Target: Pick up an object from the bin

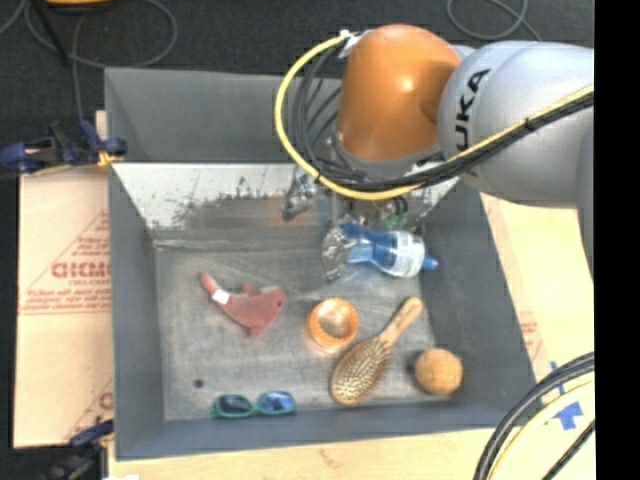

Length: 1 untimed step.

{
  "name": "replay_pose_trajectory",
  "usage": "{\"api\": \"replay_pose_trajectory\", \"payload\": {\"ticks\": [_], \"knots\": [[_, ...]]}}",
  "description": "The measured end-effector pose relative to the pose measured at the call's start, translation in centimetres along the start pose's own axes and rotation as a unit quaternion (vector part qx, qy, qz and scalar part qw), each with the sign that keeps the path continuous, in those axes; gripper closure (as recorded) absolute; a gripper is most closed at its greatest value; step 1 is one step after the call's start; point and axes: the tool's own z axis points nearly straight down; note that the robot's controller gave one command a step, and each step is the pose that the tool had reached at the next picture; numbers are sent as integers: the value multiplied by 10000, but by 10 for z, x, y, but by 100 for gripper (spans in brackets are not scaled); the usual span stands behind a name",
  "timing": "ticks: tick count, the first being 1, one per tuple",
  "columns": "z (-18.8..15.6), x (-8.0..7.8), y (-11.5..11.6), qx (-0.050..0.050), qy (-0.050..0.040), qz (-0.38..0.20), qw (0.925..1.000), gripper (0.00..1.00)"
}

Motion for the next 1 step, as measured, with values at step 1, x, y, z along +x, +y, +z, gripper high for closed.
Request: {"api": "replay_pose_trajectory", "payload": {"ticks": [1], "knots": [[-3,27,41,-41,103,-557,9984,0]]}}
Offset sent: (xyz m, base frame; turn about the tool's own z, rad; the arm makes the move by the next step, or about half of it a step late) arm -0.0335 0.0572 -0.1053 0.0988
